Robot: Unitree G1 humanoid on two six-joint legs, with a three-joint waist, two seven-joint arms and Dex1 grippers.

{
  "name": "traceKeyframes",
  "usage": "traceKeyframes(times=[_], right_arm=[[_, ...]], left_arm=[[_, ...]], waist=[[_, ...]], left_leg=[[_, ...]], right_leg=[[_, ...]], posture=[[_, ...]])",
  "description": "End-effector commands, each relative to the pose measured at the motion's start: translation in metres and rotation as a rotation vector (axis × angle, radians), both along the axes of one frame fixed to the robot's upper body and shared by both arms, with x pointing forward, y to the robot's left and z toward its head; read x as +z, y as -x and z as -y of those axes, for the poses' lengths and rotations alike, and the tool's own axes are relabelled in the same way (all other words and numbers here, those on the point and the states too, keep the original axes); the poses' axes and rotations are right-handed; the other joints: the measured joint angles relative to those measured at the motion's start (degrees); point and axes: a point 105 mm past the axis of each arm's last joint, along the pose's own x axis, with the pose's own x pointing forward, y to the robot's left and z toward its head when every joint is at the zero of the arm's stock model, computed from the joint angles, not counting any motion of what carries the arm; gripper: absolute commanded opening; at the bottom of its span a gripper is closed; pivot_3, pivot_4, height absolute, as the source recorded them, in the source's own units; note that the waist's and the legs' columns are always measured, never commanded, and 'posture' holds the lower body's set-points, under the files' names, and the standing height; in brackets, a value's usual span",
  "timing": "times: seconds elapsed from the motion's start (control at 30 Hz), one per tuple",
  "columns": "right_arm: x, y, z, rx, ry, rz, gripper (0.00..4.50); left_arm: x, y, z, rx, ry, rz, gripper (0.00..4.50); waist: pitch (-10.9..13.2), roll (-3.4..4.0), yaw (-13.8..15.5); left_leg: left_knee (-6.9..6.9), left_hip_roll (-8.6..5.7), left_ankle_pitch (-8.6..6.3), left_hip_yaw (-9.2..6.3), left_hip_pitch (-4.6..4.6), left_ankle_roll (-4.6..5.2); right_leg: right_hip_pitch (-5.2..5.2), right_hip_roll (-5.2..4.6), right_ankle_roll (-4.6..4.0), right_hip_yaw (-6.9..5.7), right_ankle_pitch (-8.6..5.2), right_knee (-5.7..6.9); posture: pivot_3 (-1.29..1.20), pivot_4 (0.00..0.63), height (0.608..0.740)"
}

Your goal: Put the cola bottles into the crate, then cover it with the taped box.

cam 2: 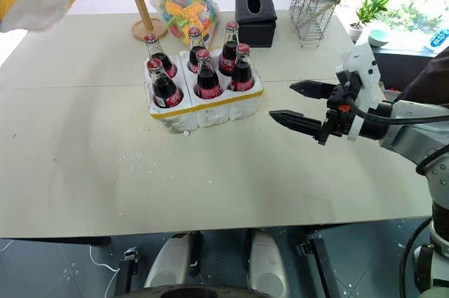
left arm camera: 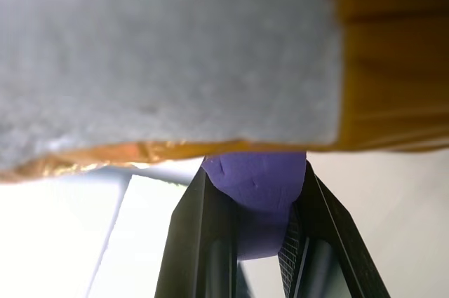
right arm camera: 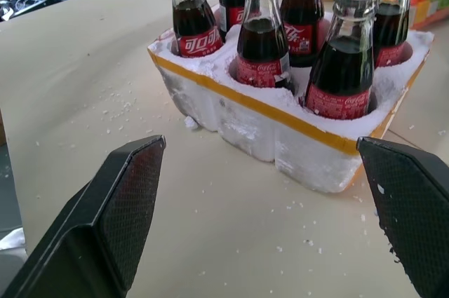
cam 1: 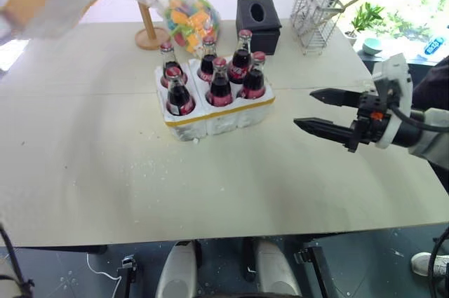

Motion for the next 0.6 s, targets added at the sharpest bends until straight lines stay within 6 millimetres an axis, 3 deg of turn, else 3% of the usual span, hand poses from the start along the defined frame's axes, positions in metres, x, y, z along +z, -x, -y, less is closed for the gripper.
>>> traceKeyframes(times=[0.03, 0.13, 0.3, 0.43, 0.6], right_arm=[[0.01, 0.001, 0.0, -0.01, -0.012, 0.066, 4.5], [0.008, 0.0, 0.0, -0.016, -0.027, 0.063, 4.5], [0.004, -0.002, -0.001, -0.023, -0.04, 0.059, 4.5], [0.005, -0.004, -0.001, -0.035, -0.075, 0.062, 4.5], [0.004, -0.005, -0.002, -0.047, -0.084, 0.064, 4.5]], left_arm=[[0.026, 0.01, 0.06, -0.141, -0.047, 0.118, 0.19], [0.014, 0.013, 0.091, -0.12, -0.132, 0.076, 0.19], [-0.003, 0.016, 0.108, 0.007, -0.259, 0.053, 0.19], [-0.026, 0.022, 0.119, 0.035, -0.463, -0.002, 0.19], [-0.031, 0.034, 0.133, 0.004, -0.475, 0.001, 0.19]], waist=[[0.0, 0.0, 0.0], [0.0, 0.0, -0.2], [0.0, 0.01, -0.6], [0.0, 0.01, -0.4], [0.0, 0.01, 0.1]], left_leg=[[0.01, 0.0, 0.0, 0.01, 0.02, 0.0], [0.04, 0.0, 0.0, 0.01, 0.02, 0.0], [0.04, 0.0, -0.04, 0.01, 0.12, 0.08], [0.08, 0.0, -0.04, 0.01, 0.14, 0.08], [0.13, 0.0, -0.04, 0.0, 0.12, 0.08]], right_leg=[[0.0, 0.01, 0.0, 0.02, 0.0, 0.01], [0.02, 0.04, 0.01, 0.05, 0.0, 0.03], [0.01, 0.13, 0.0, 0.12, -0.01, 0.18], [0.03, 0.13, 0.0, 0.13, -0.01, 0.2], [0.04, 0.12, -0.01, 0.14, -0.02, 0.18]], posture=[[0.0, 0.15, 0.74], [0.0, 0.15, 0.74], [0.0, 0.15, 0.74], [0.0, 0.15, 0.74], [0.0, 0.15, 0.74]])
